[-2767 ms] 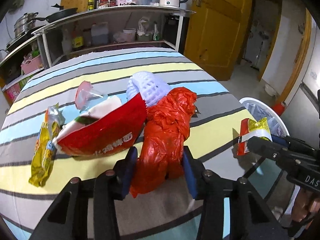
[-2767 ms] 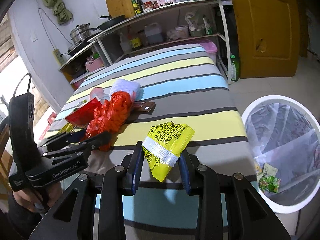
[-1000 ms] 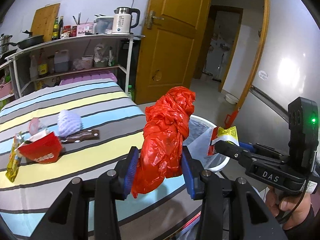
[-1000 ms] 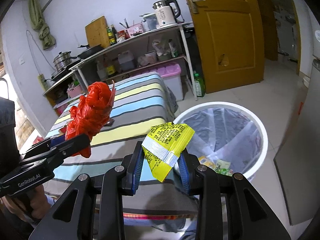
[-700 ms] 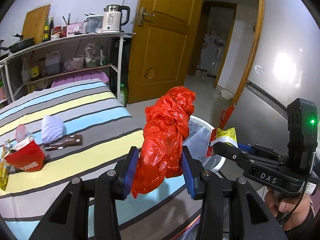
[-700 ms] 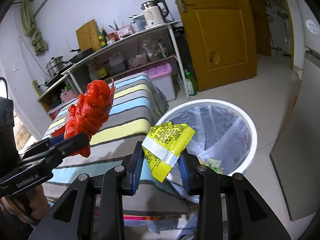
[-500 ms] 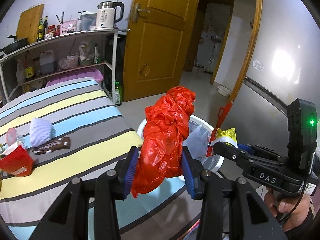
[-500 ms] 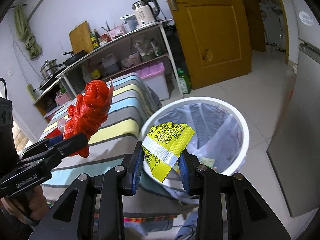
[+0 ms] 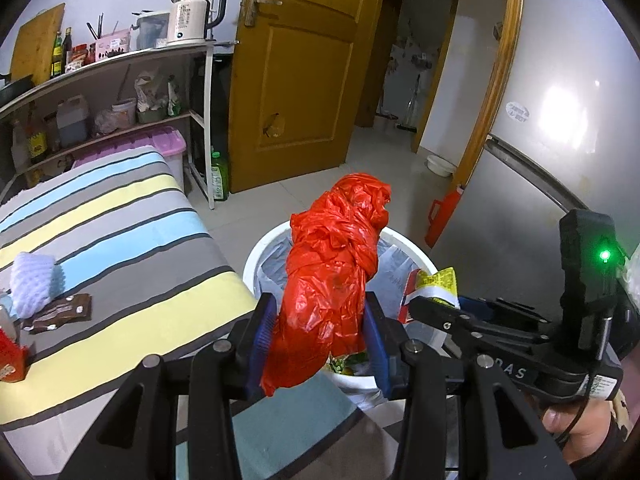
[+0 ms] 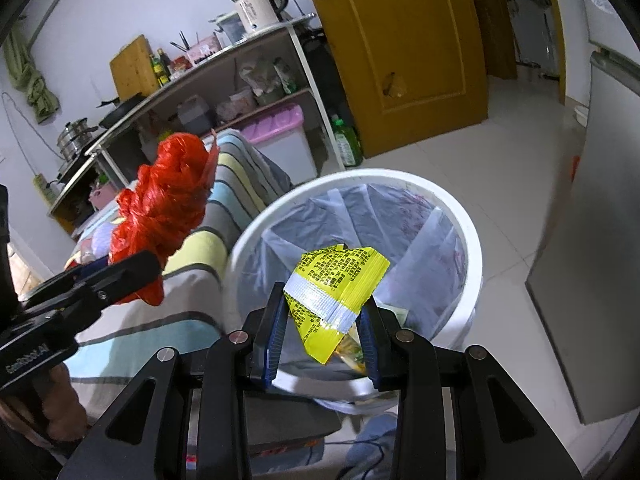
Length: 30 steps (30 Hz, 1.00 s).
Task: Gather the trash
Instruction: 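Carry the red bag and yellow chip bag over the bin and open both tools, then move both open tools back to the table toward the remaining trash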
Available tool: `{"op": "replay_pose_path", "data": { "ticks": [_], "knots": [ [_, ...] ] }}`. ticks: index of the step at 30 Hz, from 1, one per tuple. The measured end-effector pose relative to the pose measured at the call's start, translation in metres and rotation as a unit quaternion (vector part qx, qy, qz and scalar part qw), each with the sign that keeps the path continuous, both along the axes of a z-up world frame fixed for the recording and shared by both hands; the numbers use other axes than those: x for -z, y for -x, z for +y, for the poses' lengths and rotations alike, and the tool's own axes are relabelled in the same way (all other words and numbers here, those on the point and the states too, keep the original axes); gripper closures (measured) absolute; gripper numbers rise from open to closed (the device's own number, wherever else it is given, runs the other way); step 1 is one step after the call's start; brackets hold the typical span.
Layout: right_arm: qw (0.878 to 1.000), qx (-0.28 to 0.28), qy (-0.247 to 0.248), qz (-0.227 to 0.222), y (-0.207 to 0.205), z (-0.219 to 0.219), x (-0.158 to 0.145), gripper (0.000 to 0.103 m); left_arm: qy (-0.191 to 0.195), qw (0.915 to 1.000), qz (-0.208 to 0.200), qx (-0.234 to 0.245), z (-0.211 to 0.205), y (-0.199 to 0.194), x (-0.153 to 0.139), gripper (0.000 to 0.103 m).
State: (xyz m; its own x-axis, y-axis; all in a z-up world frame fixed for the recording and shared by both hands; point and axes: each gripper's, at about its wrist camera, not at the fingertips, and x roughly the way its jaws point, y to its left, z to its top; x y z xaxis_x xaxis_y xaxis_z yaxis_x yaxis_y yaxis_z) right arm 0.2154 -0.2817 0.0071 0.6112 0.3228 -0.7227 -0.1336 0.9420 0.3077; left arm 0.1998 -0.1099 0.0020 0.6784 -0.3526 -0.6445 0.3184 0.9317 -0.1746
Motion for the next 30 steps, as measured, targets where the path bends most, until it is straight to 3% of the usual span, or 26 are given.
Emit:
{"op": "replay_pose_path", "data": {
  "ticks": [8, 10, 13, 22, 30],
  "knots": [
    [0.999, 0.008, 0.009, 0.030, -0.019, -0.003, 0.022, 0.064, -0.002, 0.9998, 0.017, 0.000, -0.007, -0.016, 0.010, 0.057],
    [0.999, 0.010, 0.007, 0.033, -0.021, -0.005, 0.026, 0.056, -0.002, 0.9998, 0.021, 0.001, -0.008, -0.019, 0.012, 0.057],
    [0.999, 0.011, 0.006, 0.034, -0.022, -0.008, 0.027, 0.052, -0.002, 0.9997, 0.025, 0.002, -0.010, -0.022, 0.015, 0.057],
    [0.999, 0.016, 0.002, 0.027, -0.016, -0.013, 0.021, 0.052, -0.001, 0.9993, 0.036, 0.003, -0.013, -0.028, 0.021, 0.055],
    [1.000, 0.003, -0.008, -0.001, -0.001, -0.008, 0.003, 0.052, 0.007, 0.9998, 0.020, -0.004, -0.002, -0.013, 0.010, 0.055]
  ]
}}
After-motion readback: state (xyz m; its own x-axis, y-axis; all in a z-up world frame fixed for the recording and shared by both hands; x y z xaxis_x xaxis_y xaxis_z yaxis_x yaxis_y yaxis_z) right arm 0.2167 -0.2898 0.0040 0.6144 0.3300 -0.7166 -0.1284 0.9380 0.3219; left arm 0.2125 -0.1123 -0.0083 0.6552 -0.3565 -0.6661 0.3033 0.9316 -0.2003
